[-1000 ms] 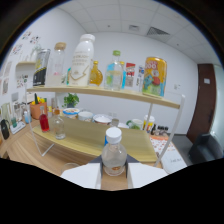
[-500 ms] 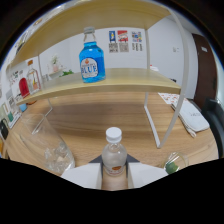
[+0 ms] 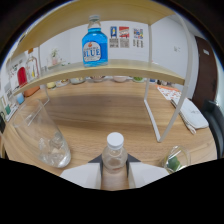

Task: Make me a cup of Mojito.

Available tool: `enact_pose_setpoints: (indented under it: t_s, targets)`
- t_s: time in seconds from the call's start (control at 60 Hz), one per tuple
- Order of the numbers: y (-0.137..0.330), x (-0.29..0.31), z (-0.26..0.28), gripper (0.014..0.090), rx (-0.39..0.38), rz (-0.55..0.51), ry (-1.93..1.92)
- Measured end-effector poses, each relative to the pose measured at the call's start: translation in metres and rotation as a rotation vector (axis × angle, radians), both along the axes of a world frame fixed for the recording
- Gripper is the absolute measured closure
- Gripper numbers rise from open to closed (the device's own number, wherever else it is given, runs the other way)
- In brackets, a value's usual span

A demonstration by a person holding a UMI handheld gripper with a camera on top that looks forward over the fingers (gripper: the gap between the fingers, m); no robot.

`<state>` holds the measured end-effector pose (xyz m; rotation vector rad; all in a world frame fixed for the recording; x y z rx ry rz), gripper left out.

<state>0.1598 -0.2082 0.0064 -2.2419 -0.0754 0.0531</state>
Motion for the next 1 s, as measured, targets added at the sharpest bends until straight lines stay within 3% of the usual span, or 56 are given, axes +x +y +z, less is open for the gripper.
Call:
enact_pose_setpoints:
  t_s: [0.033, 0.1, 0.183, 0.233, 0.567, 1.0]
  targets:
    - [-0.001, 0.001, 0.002, 0.0655, 0.008, -0.007, -0.004]
    - [-0.004, 0.004, 0.008, 0.0541, 0.022, -0.020, -0.017]
    - [-0.010, 0.006, 0.023, 0.0277, 0.031, -0.035, -0.032]
    - [-0.015, 0.005, 0.037, 0.0180, 0.049, -0.045, -0.033]
    - [-0.072, -0.042, 0.156, 0.0192, 0.202, -0.101, -0.022]
    - [-0.120, -0.162, 0.187, 0.0184, 0.233, -0.048, -0.018]
